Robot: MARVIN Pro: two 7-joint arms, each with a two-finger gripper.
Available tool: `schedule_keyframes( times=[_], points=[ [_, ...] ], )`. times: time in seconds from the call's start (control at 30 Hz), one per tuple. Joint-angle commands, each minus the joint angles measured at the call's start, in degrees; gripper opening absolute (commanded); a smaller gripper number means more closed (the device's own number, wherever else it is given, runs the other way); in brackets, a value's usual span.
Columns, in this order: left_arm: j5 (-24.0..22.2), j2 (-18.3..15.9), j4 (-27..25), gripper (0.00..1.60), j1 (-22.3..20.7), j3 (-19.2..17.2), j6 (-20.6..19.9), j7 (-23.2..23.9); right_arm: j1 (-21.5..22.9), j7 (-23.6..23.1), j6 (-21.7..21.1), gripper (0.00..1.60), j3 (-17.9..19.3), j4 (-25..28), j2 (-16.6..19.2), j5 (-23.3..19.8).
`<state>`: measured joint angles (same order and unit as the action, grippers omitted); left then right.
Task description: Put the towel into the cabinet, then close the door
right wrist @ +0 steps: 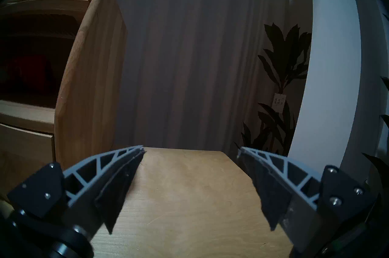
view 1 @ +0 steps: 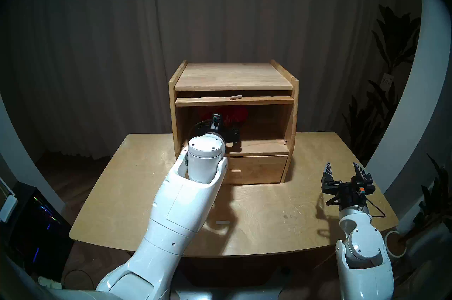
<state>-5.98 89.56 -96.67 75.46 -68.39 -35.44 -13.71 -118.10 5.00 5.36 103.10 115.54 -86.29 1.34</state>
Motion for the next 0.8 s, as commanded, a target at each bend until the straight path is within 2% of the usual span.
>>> schedule_keyframes(
  times=[0.0, 0.17, 0.3, 0.5, 0.57, 0.6, 0.67, 0.77],
  points=[
    [-1.12, 0.17, -6.73, 1.6, 4.31, 0.22, 0.22, 0.04, 0.25, 0.02, 0.29, 1.6, -0.04, 1.28, 0.05, 0.05],
    [-6.16, 2.08, -10.59, 1.6, 5.08, 0.52, 2.09, 3.3, 0.42, -0.03, 0.28, 1.6, -0.02, 0.9, 0.06, 0.04],
    [-8.27, 1.91, -12.99, 1.6, 5.69, 1.94, 2.29, 4.91, 0.49, -0.07, 0.25, 1.6, 0.01, 0.62, 0.06, 0.04],
    [-9.7, 2.1, -16.67, 1.6, 6.32, 1.17, 3.72, 5.4, 0.56, -0.1, 0.23, 1.6, 0.04, 0.28, 0.04, 0.05],
    [-10.66, 2.16, -19.0, 1.6, 6.6, 1.45, 3.94, 6.18, 0.58, -0.12, 0.22, 1.6, 0.05, 0.13, 0.04, 0.05],
    [-11.3, 2.19, -22.24, 1.6, 7.21, 1.48, 4.0, 6.61, 0.61, -0.13, 0.22, 1.6, 0.06, 0.02, 0.04, 0.05],
    [-11.42, 2.1, -20.25, 1.6, 6.87, 1.34, 4.16, 6.71, 0.61, -0.13, 0.21, 1.6, 0.06, -0.04, 0.03, 0.05],
    [-12.19, 1.72, -22.47, 1.6, 7.94, 1.18, 4.04, 7.27, 0.67, -0.15, 0.22, 1.6, 0.08, -0.23, 0.03, 0.06]
  ],
)
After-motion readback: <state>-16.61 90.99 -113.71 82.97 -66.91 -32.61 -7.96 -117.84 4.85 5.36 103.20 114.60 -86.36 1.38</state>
